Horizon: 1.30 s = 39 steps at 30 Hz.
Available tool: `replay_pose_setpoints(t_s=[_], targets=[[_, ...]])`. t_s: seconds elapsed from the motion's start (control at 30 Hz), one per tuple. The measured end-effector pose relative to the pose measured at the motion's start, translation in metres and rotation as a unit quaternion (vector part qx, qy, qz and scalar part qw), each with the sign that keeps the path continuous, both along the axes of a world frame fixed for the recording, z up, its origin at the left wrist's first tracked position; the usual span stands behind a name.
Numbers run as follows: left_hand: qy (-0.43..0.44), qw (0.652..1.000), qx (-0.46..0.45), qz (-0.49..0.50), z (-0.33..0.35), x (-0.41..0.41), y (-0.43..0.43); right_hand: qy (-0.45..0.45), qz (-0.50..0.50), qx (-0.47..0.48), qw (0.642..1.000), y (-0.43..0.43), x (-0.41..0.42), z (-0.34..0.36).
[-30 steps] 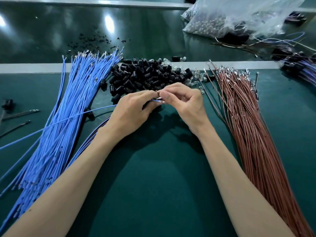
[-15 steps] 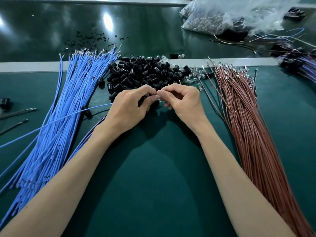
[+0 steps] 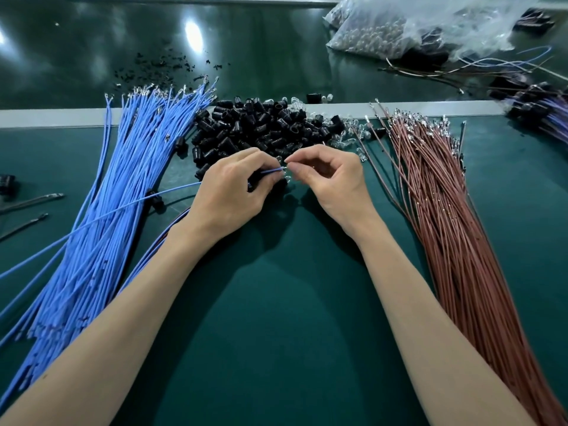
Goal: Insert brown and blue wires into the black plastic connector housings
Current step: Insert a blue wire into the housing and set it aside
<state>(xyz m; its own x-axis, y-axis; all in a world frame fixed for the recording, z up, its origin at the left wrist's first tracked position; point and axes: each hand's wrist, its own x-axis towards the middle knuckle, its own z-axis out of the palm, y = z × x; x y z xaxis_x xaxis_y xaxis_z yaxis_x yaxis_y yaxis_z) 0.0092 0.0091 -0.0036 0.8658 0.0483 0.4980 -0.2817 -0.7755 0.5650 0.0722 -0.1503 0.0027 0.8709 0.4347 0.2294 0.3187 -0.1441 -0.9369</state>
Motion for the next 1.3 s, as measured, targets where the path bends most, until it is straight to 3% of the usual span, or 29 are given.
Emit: replay_pose_setpoints(t_s=[0.17, 0.4, 0.53, 0.93, 1.3], targets=[[0.020, 1.000, -0.009, -0.014, 0.002, 0.000, 0.001, -0.012, 0.010, 0.012, 1.000, 0.006, -0.006, -0.001], [0.052, 0.990, -0.129, 0.027, 0.008, -0.001, 0.001, 0.071, -0.022, 0.058, 0.996, 0.002, 0.004, -0.002], [0.067, 0.983, -0.170, 0.029, 0.011, -0.002, 0.002, 0.069, 0.006, 0.077, 0.995, 0.003, 0.003, -0.002], [0.039, 0.991, -0.128, -0.008, 0.009, -0.001, 0.002, 0.038, 0.018, 0.035, 0.998, 0.004, -0.001, -0.002], [0.059, 0.986, -0.154, 0.021, 0.006, -0.002, 0.000, 0.022, -0.010, -0.008, 1.000, 0.005, -0.003, -0.002]])
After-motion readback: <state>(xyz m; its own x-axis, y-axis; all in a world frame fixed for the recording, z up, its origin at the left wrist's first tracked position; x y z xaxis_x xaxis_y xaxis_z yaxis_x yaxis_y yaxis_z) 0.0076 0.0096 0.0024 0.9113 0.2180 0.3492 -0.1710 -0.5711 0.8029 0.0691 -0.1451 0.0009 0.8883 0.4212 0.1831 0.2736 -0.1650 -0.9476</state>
